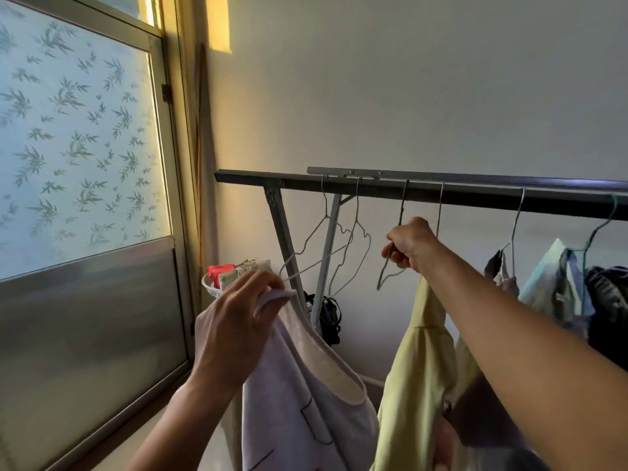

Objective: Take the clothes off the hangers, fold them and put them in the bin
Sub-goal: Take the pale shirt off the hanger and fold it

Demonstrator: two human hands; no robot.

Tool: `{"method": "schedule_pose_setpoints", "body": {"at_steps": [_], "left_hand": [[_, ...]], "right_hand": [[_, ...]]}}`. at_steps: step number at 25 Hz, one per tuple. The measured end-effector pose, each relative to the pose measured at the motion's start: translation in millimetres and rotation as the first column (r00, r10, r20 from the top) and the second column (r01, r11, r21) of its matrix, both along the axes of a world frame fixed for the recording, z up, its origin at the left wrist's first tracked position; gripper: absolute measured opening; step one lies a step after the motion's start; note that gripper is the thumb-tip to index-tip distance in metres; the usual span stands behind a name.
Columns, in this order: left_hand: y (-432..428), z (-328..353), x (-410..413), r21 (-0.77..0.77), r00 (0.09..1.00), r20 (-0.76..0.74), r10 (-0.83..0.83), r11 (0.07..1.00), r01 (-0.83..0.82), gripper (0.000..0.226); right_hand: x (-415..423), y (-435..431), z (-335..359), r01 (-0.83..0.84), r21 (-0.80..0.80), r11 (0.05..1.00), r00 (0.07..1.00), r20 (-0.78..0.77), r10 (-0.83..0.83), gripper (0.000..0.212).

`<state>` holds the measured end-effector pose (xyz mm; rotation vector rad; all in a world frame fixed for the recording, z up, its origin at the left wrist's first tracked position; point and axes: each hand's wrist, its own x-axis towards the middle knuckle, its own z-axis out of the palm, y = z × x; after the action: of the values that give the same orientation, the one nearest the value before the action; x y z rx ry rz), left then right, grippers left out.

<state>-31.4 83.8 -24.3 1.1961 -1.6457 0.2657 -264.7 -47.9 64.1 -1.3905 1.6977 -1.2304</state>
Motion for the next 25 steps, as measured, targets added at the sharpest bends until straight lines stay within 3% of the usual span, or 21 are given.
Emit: {"method": "schedule_pose_setpoints", "body": {"at_steps": [2,4,5,7,9,10,12,15,18,19,22,25], "left_hand": [[-3,3,-1,0.050,0.994,-0.106,-0.031,0.998,0.036,0.022],[-8,3,-1,0.089,0.968,-0.237,-0.078,0.991,0.101,0.017],[-8,2,-2,0.102,0.954,-0.284,-0.099,0.986,0.133,0.014],[-7,4,-5,0.112,0.930,-0.342,-0.134,0.977,0.182,0.011],[-5,5,-7,0.113,0.920,-0.361,-0.151,0.972,0.204,0.012],[-2,6,-7,0.113,0.917,-0.368,-0.153,0.972,0.208,0.011],[4,6,-6,0.106,0.913,-0.379,-0.153,0.973,0.207,0.009],[14,3,1,0.144,0.884,-0.424,-0.197,0.949,0.281,0.020],[24,3,16,0.189,0.682,-0.680,-0.268,0.835,0.517,0.038],[27,2,22,0.225,0.684,-0.681,-0.262,0.814,0.535,0.036],[38,-1,27,0.344,0.800,-0.529,-0.284,0.790,0.508,0.025],[42,1,26,0.358,0.779,-0.538,-0.323,0.749,0.558,0.020]], "right_hand": [[-1,11,0,0.060,-0.036,0.998,0.970,-0.233,-0.067,0.032],[4,42,-7,0.072,-0.190,0.979,0.811,-0.560,-0.168,0.045],[15,65,-14,-0.002,-0.297,0.955,0.763,-0.618,-0.191,0.043],[42,107,-28,-0.321,-0.396,0.860,0.812,-0.582,0.035,0.027],[70,127,-48,-0.585,-0.312,0.749,0.767,-0.514,0.385,0.029],[79,125,-58,-0.639,-0.287,0.713,0.737,-0.491,0.464,0.027],[91,114,-69,-0.584,-0.370,0.722,0.805,-0.377,0.458,0.010],[100,108,-71,-0.502,-0.434,0.748,0.862,-0.182,0.473,0.016],[102,112,-71,-0.512,-0.459,0.726,0.839,-0.084,0.538,0.011],[103,114,-71,-0.514,-0.467,0.720,0.832,-0.069,0.550,0.010],[104,119,-75,-0.506,-0.481,0.716,0.838,-0.076,0.540,0.005],[105,125,-78,-0.503,-0.477,0.721,0.845,-0.097,0.525,0.005]]}}
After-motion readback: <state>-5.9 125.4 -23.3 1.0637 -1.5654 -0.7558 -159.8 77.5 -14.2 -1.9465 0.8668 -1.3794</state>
